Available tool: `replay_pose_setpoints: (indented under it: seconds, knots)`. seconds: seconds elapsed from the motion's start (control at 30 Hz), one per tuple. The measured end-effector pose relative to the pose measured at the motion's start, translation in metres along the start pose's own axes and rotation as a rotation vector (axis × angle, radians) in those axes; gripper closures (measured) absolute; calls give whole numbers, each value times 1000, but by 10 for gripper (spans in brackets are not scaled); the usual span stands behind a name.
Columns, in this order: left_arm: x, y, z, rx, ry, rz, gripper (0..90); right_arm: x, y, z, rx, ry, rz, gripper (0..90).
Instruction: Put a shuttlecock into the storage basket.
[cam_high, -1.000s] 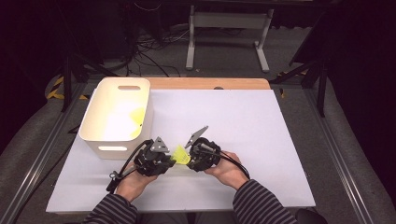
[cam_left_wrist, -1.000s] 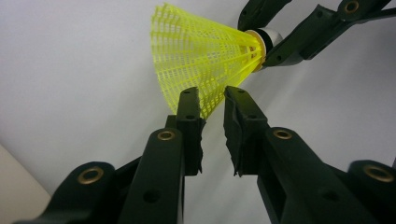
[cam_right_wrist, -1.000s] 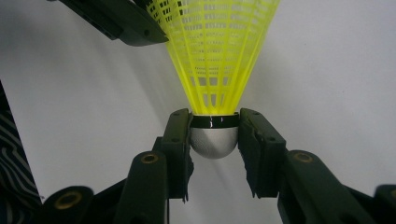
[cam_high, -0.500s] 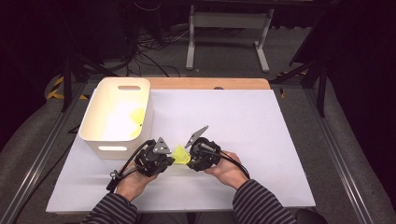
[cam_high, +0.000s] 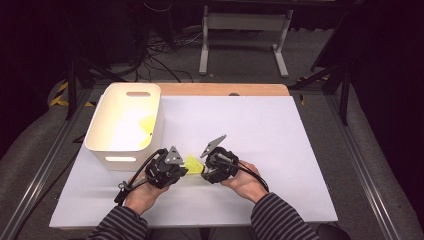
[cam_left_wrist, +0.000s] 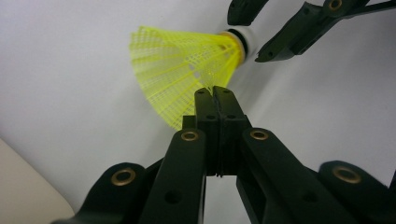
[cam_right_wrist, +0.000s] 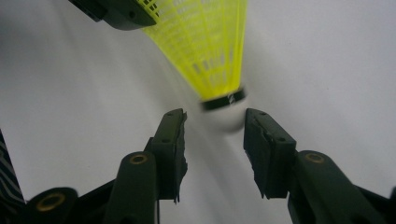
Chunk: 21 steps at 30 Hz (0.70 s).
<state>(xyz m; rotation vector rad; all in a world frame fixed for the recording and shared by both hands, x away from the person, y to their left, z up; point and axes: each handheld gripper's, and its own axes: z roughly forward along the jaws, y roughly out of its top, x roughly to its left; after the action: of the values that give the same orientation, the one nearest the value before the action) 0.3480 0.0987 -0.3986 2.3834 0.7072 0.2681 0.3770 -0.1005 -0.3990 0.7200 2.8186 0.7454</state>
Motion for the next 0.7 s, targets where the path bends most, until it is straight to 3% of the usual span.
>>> replay_pose_setpoints:
  seconds: [0.43,0.7]
  knots:
    - [3,0,-3,-7,2,-12,900,-8,-13,-8,-55,-36,43,431]
    - [5,-2,-6,-1,-1,-31,900,-17,-29,-17,-91,-72,105,385]
